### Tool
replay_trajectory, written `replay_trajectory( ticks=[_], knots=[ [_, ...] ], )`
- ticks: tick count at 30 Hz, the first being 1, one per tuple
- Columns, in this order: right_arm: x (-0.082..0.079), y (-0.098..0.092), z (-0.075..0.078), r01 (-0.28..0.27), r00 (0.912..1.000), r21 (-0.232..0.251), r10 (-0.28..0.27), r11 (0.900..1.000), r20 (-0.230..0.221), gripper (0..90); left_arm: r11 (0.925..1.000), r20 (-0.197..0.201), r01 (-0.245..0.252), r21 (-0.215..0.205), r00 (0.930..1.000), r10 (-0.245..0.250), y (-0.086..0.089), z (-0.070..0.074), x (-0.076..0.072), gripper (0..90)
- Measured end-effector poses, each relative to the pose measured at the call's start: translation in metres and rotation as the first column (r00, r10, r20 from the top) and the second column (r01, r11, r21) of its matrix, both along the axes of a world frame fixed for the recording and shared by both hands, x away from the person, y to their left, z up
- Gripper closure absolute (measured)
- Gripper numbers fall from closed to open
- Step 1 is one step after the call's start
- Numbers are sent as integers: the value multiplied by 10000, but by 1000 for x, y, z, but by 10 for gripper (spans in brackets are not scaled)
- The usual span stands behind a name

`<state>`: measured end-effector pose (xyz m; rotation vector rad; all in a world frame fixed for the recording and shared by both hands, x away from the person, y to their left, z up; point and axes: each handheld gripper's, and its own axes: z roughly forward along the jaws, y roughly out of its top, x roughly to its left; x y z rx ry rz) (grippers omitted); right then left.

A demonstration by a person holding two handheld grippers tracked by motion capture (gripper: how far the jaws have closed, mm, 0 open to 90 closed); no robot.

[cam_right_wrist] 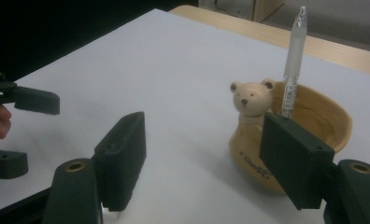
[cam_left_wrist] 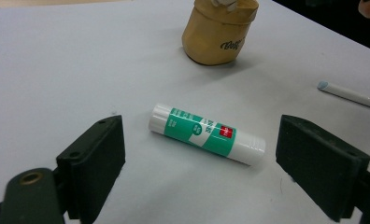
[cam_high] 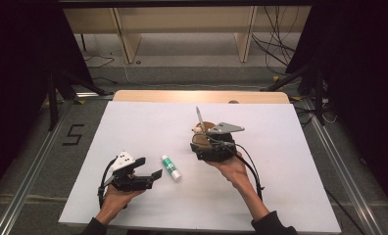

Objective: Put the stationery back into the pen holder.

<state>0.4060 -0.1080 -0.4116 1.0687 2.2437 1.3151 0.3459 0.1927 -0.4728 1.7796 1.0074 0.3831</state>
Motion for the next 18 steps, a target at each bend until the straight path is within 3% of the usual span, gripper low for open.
replay_trajectory(
  ticks=[6,18],
  knots=[
    [-7,9,-11,-258,9996,-170,255,9995,-143,311,10000,-78,0,-78,10000,-1,1,0,0,155],
    [-17,18,-22,-719,9969,-34,717,9974,-322,310,9997,-63,-33,-242,10000,32,1,1,0,155]
  ],
)
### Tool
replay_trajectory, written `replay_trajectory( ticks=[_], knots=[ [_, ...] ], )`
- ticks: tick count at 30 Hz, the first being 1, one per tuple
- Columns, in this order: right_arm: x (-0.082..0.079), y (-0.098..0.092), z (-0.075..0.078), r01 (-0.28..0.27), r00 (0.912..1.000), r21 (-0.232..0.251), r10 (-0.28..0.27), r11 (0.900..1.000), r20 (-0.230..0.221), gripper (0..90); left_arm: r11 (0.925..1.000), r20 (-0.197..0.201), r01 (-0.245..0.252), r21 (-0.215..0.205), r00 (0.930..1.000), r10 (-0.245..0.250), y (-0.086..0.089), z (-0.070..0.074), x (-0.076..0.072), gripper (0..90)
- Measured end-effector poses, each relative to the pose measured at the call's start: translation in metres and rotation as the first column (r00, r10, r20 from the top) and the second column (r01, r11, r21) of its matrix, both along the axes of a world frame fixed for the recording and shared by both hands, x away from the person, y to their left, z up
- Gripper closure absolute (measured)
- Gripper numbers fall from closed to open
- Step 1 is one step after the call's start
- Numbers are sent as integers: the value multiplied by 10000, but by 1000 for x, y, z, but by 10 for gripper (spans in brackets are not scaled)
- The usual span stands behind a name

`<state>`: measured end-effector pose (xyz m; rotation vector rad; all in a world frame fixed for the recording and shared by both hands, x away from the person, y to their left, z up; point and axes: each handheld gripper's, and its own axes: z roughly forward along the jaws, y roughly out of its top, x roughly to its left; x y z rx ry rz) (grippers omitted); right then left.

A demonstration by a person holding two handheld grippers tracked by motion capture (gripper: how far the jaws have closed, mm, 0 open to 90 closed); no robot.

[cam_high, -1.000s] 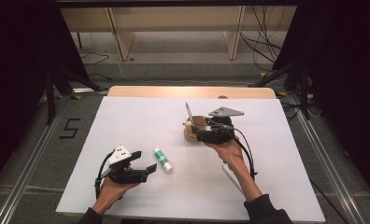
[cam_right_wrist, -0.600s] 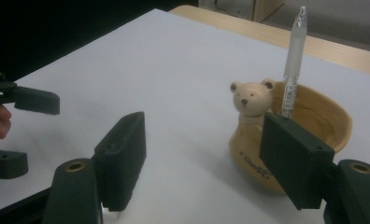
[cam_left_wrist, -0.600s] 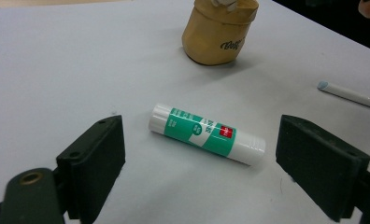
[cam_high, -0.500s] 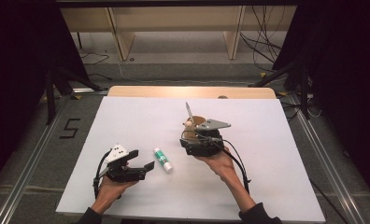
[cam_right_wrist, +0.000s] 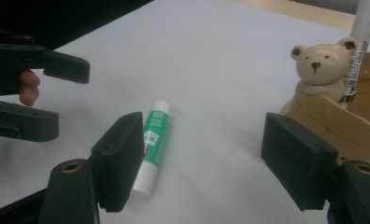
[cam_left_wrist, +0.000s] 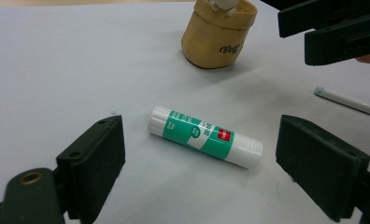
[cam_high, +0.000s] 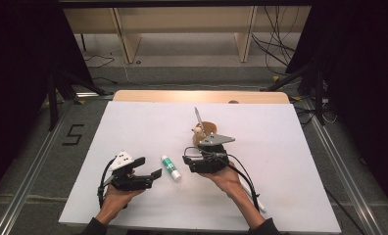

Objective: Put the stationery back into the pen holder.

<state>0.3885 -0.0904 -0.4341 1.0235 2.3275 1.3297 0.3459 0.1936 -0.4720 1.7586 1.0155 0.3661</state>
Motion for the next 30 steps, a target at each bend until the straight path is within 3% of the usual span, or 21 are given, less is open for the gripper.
replay_trajectory(
  ticks=[21,30],
  knots=[
    [-14,12,-20,-575,9974,-341,559,9978,-460,308,10000,90,-99,-10,9999,100,-3,1,1,155],
    [-18,28,-33,-782,9954,-823,732,9935,-621,311,9998,114,-209,-37,9997,209,-3,1,1,155]
  ],
)
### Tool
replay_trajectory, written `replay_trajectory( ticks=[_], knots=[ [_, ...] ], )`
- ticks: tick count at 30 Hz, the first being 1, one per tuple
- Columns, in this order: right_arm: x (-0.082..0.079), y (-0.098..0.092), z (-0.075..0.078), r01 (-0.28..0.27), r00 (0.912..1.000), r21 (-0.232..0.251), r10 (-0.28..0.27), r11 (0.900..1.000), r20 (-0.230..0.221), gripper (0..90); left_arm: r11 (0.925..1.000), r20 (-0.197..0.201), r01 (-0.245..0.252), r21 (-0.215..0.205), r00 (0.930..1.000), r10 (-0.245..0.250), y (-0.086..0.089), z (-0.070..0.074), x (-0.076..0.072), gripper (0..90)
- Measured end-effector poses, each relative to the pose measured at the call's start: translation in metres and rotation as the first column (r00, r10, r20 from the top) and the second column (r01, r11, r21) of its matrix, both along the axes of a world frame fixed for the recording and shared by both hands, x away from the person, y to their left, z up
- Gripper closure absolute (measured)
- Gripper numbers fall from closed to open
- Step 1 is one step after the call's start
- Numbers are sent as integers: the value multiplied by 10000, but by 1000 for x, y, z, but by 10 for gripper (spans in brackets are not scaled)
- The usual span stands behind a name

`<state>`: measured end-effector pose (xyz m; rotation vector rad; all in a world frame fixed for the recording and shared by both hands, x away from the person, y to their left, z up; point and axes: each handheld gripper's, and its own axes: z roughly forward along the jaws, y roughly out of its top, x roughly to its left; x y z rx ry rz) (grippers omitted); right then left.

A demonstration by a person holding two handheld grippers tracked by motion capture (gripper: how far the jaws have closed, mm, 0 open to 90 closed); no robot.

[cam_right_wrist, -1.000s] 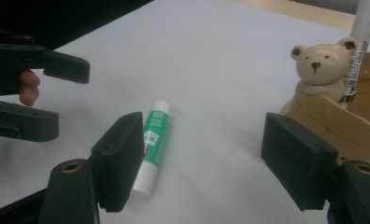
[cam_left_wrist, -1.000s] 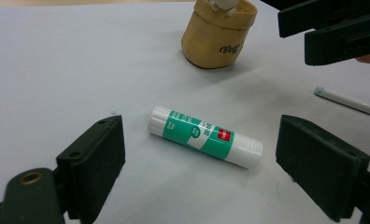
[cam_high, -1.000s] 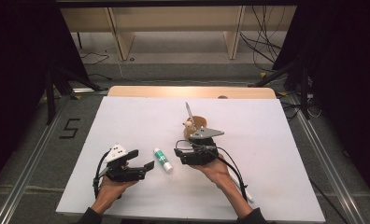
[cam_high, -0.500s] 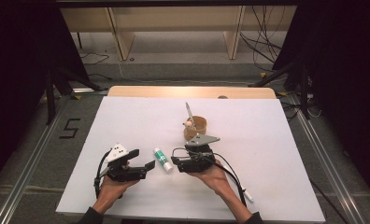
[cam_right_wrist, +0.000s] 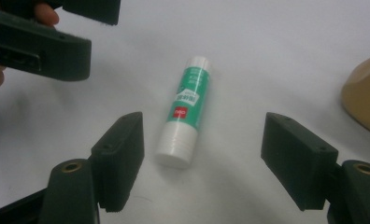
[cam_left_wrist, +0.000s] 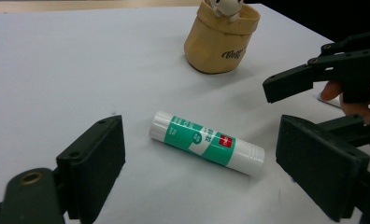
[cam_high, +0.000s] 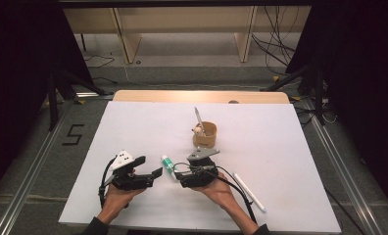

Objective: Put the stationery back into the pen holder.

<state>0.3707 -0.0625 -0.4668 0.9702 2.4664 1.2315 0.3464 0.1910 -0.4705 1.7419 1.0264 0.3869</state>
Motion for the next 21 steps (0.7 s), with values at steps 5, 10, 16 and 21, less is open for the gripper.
replay_trajectory(
  ticks=[5,10,16,21],
  knots=[
    [-1,10,-9,-122,9999,-298,119,9995,-123,314,10000,86,-42,1,10000,42,3,0,-2,155],
    [-1,17,-14,-194,9997,-466,187,9987,-153,327,10000,86,-39,-9,10000,39,3,0,-2,155],
    [2,22,-19,-195,9996,-573,183,9982,-223,374,9999,49,-114,-31,9999,115,4,0,-2,155],
    [3,24,-23,-213,9995,-718,196,9972,-237,416,9999,29,-131,-17,9999,131,4,0,-2,155]
  ],
)
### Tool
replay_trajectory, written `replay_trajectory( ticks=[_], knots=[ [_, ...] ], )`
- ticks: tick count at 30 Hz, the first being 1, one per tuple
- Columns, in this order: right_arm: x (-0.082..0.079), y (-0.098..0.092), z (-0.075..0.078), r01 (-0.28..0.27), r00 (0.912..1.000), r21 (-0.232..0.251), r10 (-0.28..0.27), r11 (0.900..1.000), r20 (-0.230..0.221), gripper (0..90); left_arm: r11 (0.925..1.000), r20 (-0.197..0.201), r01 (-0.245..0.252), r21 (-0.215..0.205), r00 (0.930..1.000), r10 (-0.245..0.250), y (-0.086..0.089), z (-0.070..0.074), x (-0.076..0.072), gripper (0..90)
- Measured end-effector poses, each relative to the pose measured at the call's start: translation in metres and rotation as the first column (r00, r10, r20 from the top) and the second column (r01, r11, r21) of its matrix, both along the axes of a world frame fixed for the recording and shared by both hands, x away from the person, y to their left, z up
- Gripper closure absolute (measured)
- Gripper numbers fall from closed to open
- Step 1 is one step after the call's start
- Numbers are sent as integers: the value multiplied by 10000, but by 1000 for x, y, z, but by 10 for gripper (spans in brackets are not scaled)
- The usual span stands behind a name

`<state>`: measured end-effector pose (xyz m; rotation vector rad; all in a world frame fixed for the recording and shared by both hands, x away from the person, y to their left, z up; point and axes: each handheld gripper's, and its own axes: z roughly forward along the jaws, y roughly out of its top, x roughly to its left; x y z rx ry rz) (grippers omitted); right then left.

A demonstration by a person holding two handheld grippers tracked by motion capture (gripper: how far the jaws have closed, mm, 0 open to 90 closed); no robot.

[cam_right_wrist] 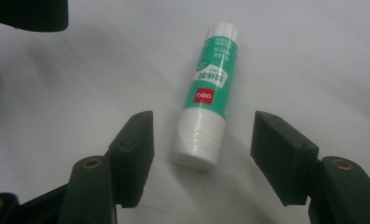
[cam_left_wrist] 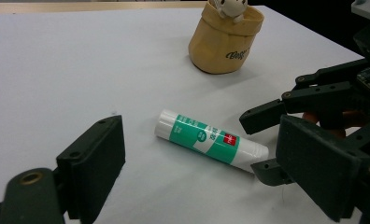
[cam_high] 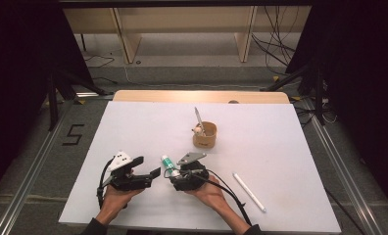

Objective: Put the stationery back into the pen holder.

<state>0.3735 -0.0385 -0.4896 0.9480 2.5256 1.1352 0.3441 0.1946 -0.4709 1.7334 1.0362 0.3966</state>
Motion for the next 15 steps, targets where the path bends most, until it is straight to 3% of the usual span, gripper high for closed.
replay_trajectory(
  ticks=[15],
  knots=[
    [2,4,-5,-51,10000,-128,51,9999,-7,546,10000,-29,-11,24,10000,12,0,0,1,155]
  ],
)
